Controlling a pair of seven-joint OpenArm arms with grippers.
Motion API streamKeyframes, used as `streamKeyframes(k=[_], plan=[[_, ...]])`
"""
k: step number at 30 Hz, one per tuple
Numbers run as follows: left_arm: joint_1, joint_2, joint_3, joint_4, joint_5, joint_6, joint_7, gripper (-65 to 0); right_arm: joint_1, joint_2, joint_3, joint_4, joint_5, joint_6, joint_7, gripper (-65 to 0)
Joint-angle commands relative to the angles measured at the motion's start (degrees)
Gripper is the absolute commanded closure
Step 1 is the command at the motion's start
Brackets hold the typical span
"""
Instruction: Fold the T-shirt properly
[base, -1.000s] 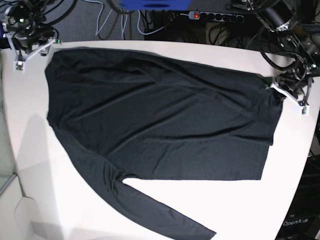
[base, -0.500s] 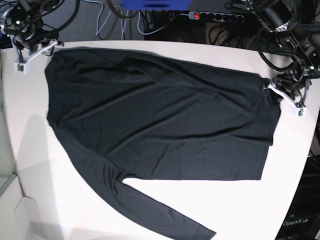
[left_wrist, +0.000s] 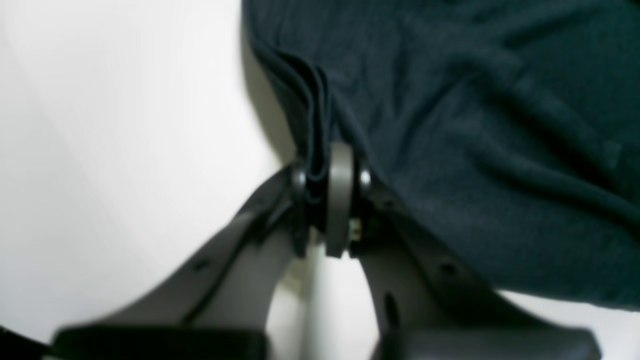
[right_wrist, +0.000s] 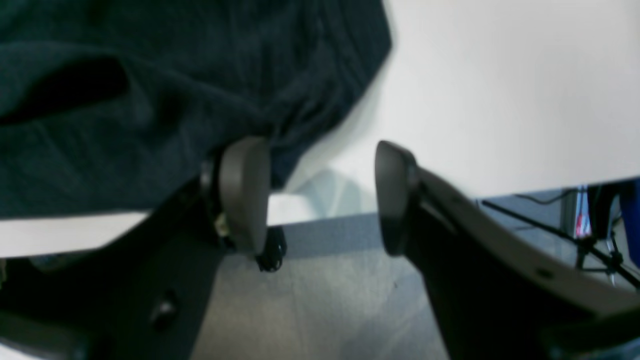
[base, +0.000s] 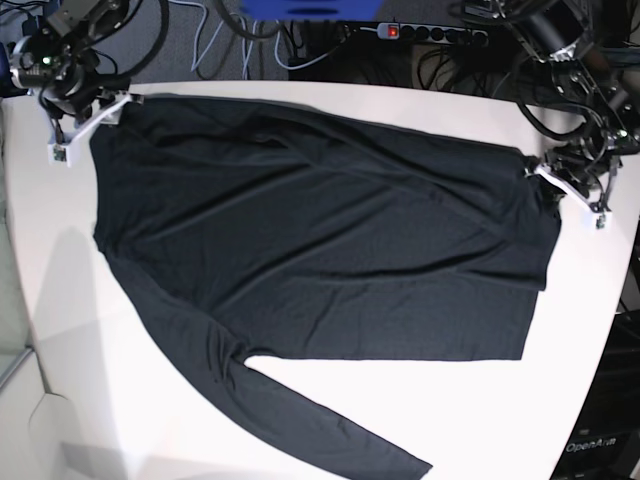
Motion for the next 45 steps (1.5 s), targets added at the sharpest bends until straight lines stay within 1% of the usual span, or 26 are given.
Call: streamKeyframes(k=[1, 7, 15, 18, 19, 21, 23, 26, 27, 38, 41, 45], plan=[[-0.5, -0.7, -0.2, 0.8, -0.8, -0.1, -0.8, 0.0, 0.4, 0.4, 0.0, 0.6, 0.3, -0.2, 0.7, -34.8], [-0.4, -0.7, -0.2, 0.8, -0.8, -0.1, -0.8, 0.0, 0.5, 0.5, 0.0, -3.8, 0.3, -0.2, 1.2, -34.9], [-0.4, -0.6, -0.4, 0.8, -0.8, -0.1, -0.8, 0.0, 2.2, 3.4, 0.3, -11.3, 0.3, -0.2, 1.0, -34.6], [-0.4, -0.6, -0.5, 0.8, -0.8, -0.1, -0.8, 0.0, 2.2, 3.2, 0.2, -11.5, 0.4, -0.2, 1.0, -33.9], [-0.4, -0.6, -0.5, 0.8, -0.8, -0.1, -0.8, 0.0, 2.2, 3.2, 0.2, -11.6, 0.4, -0.2, 1.0, -32.6], [-0.4, -0.6, -0.5, 0.8, -0.8, -0.1, -0.8, 0.0, 2.2, 3.0, 0.2, -11.6, 0.4, -0.2, 0.9, -27.0], [-0.4, -0.6, -0.5, 0.8, -0.8, -0.1, -0.8, 0.0, 2.3, 3.0, 0.1, -11.6, 0.4, -0.2, 0.9, -17.7], [-0.4, -0.6, -0.5, 0.8, -0.8, -0.1, -0.8, 0.0, 3.0, 3.0, 0.1, -11.6, 0.4, -0.2, 0.8, -1.3], [-0.4, -0.6, -0.5, 0.8, -0.9, -0.1, -0.8, 0.0, 3.2, 3.0, 0.1, -11.7, 0.3, -0.2, 0.8, 0.0], [-0.3, -0.5, -0.6, 1.0, -1.0, -0.1, -0.8, 0.0, 4.5, 3.5, -0.2, -11.2, 0.2, -0.2, 1.1, -0.2], [-0.5, -0.6, -0.6, 1.3, -0.9, 0.0, -0.8, 0.0, 5.0, 5.8, -3.4, -11.1, -1.9, -0.2, 1.2, -0.3], [-0.7, -0.8, -0.4, 1.4, -0.9, 0.2, -0.9, 0.0, 5.1, 6.6, -6.2, -7.4, -3.5, -0.2, 1.4, -0.3]])
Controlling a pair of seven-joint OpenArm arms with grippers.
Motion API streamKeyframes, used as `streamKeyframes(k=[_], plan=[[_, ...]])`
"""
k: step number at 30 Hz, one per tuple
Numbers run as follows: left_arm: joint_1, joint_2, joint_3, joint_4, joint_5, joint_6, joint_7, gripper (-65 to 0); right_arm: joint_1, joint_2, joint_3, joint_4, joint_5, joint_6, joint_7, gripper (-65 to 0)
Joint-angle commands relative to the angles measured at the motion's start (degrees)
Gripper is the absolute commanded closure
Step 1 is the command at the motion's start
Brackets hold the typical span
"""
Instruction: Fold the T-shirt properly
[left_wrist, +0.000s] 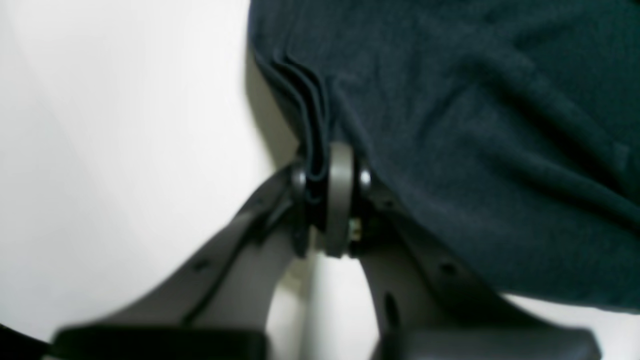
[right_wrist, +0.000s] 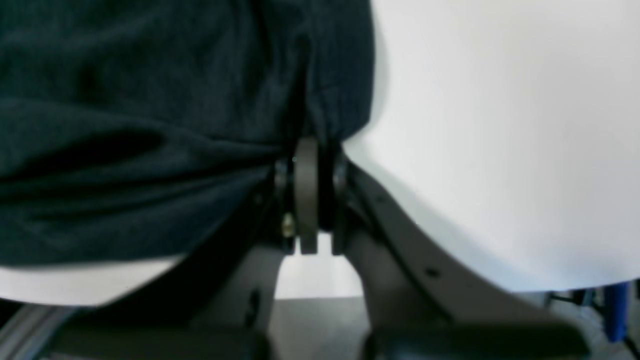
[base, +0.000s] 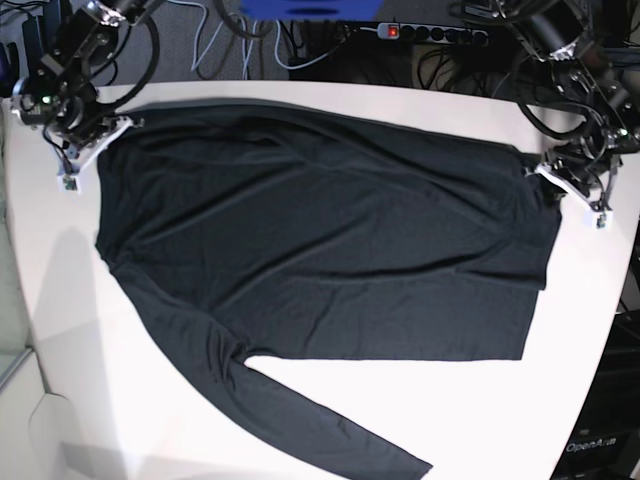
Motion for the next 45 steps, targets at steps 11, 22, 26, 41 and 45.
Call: streamKeyframes(k=[11, 22, 26, 41, 45], plan=[[-3.6, -0.6, -0.5, 2.7, -1.2, 0.4, -0.8, 0.0, 3.8, 1.6, -3.3, 7.8, -3.6, -0.2, 0.0, -0.3], [-7.6, 0.5, -1.3, 1.0, -1.2, 5.2, -0.7, 0.0, 6.5, 3.0, -8.0, 7.7, -3.7, -0.2, 0.0, -0.3], [-9.1, 0.5, -1.4, 0.6, -0.8, 5.9, -0.7, 0.0, 8.2, 4.1, -8.2, 7.5, -3.7, -0.2, 0.0, -0.3], [-11.0, 0.0, 1.2, 0.7, -0.5, 10.6, -0.7, 0.0, 15.5, 6.6, -8.4, 7.4, -3.7, -0.2, 0.0, -0.3], [-11.1, -0.1, 1.2, 0.7, 1.7, 11.5, -0.7, 0.0, 17.8, 6.7, -8.4, 4.7, -3.7, -0.2, 0.0, -0.3]])
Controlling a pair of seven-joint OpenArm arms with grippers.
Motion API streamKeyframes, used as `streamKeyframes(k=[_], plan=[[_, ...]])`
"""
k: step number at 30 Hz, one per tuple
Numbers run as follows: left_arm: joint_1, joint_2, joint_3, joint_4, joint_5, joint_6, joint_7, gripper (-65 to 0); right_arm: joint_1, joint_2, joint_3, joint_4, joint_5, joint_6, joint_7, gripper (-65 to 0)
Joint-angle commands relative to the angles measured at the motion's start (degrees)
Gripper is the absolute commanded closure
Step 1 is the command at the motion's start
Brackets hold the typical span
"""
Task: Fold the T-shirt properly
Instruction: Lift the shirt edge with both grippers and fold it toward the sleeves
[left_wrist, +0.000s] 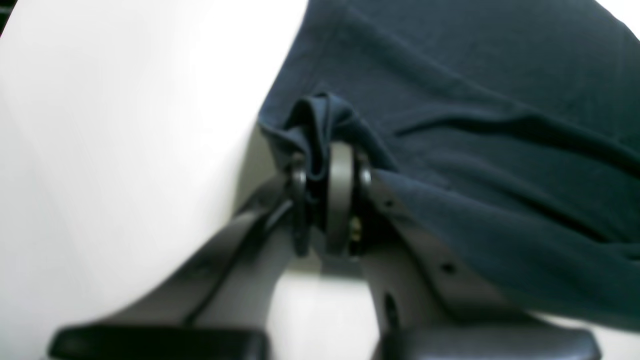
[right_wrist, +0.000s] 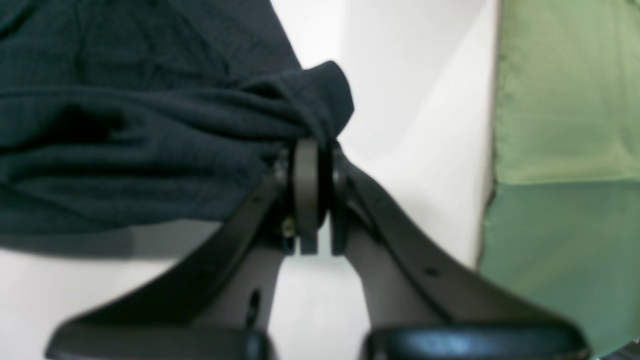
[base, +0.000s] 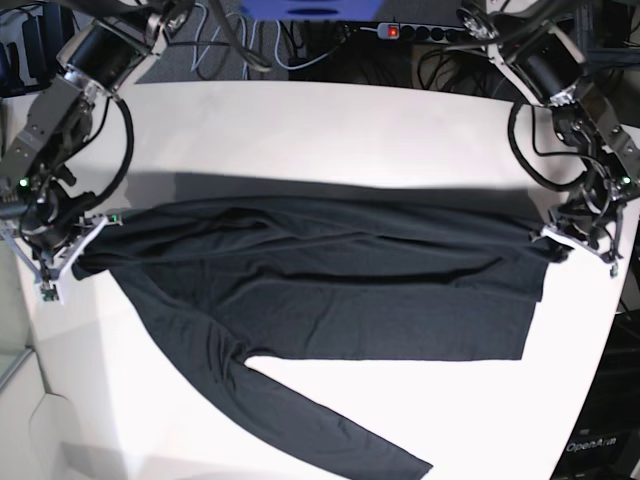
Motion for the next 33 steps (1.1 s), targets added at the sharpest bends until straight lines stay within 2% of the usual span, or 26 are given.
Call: streamKeyframes(k=[1, 4, 11, 18, 28, 33], plan=[[-1.4, -1.0, 0.0, 1.1, 0.4, 1.1, -1.2, 0.0, 1.9, 0.8, 0.0, -0.5, 0.1, -0.2, 0.9, -0.3], [-2.6, -0.8, 0.0, 1.1, 2.1, 2.1, -1.2, 0.0, 2.3, 2.1, 0.1, -3.5, 0.1, -0.2, 1.3, -0.3], [-3.7, -1.1, -0.3, 1.0, 2.8, 2.2, -1.1, 0.0, 3.9, 3.5, 0.4, -4.7, 0.1, -0.2, 1.3, -0.3], [-5.2, -2.8, -0.4, -6.1, 2.6, 2.2, -1.2, 0.0, 4.8, 5.5, 0.3, -4.8, 0.1, -0.2, 1.4, -0.2], [-7.8, -3.6, 0.1, -7.3, 2.7, 2.2, -0.7, 0.0, 6.3, 5.9, 0.0, -7.3, 0.1, -0.2, 1.5, -0.2], [-7.9, -4.4, 0.1, -7.6, 2.6, 2.2, -1.1, 0.0, 6.2, 7.1, 0.1, -8.4, 0.1, -0.2, 1.5, -0.2]])
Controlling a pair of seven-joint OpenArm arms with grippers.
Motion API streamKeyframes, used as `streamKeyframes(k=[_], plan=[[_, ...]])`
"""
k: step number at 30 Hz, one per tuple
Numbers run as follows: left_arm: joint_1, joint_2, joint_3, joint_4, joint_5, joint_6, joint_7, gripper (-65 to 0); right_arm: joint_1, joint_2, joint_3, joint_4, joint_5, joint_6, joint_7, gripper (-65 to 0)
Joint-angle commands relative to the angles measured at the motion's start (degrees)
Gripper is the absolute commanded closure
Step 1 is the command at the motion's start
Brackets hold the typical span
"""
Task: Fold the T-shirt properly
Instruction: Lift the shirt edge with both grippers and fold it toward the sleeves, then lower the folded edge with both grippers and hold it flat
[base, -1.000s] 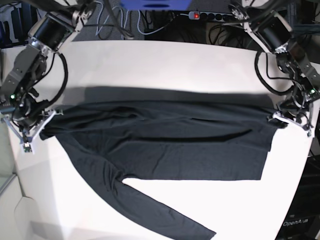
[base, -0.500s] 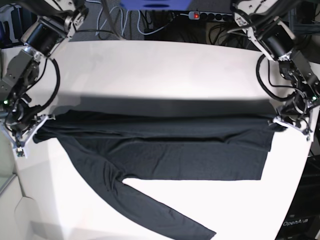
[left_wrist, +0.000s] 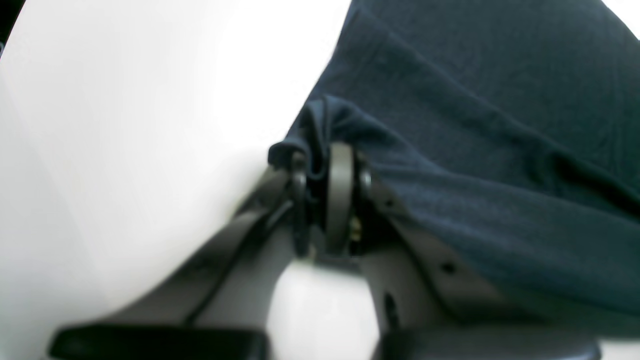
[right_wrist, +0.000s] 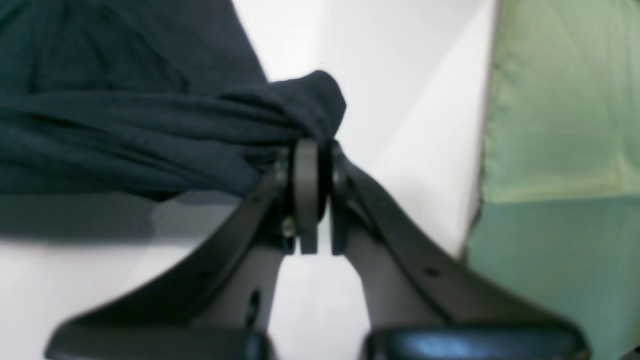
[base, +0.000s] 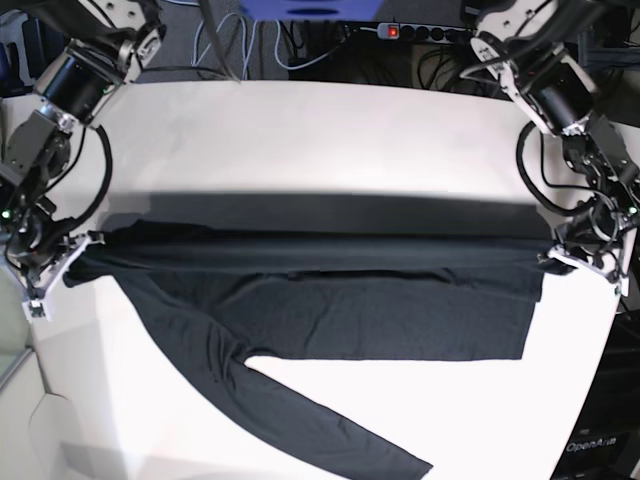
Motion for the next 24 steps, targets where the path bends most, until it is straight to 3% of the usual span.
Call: streamKeyframes(k=[1, 9, 18, 24], plan=[[-1.3, -1.4, -0.1, 0.8, 0.2, 0.3, -1.8, 0.0, 1.2, 1.0, 0.1, 1.0, -0.4, -0.2, 1.1, -0.2], [-3.7, -1.4, -0.1, 0.9, -0.1, 0.0, -1.8, 0.0, 1.8, 0.7, 0.0, 1.1, -0.4, -0.2, 1.2, -0.2], [-5.9, -1.0, -0.1, 0.3, 0.3, 0.2, -2.1, 0.0, 1.2, 0.6, -4.6, 1.1, -0.4, -0.2, 4.0, -0.2], [-6.5, -1.2, -0.1, -4.7, 0.2, 0.3, -7.8, 0.0, 1.4, 0.6, -6.3, 1.1, -0.4, -0.2, 4.1, -0.1]])
